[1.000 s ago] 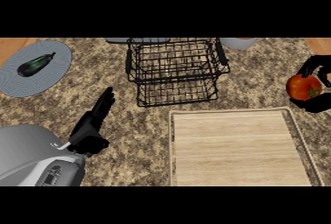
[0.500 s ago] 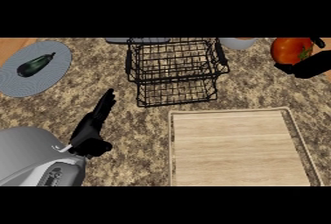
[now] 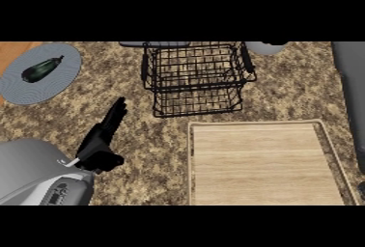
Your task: Pick the tomato from the tray and place it in the tiered basket
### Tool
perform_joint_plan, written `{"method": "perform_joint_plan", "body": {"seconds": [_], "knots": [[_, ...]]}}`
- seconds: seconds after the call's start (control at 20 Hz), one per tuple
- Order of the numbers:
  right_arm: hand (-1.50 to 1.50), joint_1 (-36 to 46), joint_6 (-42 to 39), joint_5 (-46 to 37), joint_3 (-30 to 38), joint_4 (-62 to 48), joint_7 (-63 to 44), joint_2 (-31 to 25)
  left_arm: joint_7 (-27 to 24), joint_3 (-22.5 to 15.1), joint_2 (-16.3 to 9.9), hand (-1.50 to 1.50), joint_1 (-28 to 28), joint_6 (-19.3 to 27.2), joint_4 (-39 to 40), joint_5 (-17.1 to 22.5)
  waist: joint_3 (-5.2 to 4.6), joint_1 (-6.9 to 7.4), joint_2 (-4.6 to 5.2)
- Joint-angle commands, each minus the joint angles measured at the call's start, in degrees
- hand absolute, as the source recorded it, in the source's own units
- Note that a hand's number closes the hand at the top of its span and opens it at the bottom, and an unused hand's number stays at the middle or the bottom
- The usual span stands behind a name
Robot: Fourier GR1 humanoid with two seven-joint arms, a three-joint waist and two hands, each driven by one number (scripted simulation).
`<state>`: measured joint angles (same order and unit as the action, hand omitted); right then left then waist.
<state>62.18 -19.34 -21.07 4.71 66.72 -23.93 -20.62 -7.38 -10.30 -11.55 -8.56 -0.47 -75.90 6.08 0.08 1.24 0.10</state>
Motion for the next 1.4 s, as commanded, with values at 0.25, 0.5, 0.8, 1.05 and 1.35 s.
{"method": "perform_joint_plan", "body": {"seconds": [0.25, 0.5, 0.8, 1.05, 1.35], "knots": [[1.50, 11.1, 5.5, -5.1, -3.8, -18.1, 1.6, 9.3, 4.3, 0.4, 0.9, 0.00, -2.1, -0.3, -1.2, 0.4, -0.11, 0.38, 0.19], [1.50, 16.3, 9.3, -6.3, -3.3, -25.7, 3.4, 13.7, 0.8, 0.8, 1.1, 0.00, -0.7, -1.3, 0.9, 0.2, -0.13, 0.24, 0.26], [1.50, 18.8, 14.5, -7.1, -2.1, -34.6, 8.1, 18.1, 1.9, -1.3, 1.4, 0.00, 1.5, -1.1, -2.9, -1.1, -0.12, 0.76, 0.38], [1.50, 21.4, 13.0, -3.6, 1.5, -37.9, 7.8, 19.8, 0.8, 0.7, 1.2, 0.00, -0.4, -1.3, 0.5, -0.7, -0.13, 0.23, 0.36], [1.50, 22.7, 12.2, 4.9, 8.5, -44.1, -3.1, 20.6, 0.8, -0.4, 1.9, 0.00, 1.0, -1.2, -0.3, -0.5, -0.15, 0.84, 0.42]]}}
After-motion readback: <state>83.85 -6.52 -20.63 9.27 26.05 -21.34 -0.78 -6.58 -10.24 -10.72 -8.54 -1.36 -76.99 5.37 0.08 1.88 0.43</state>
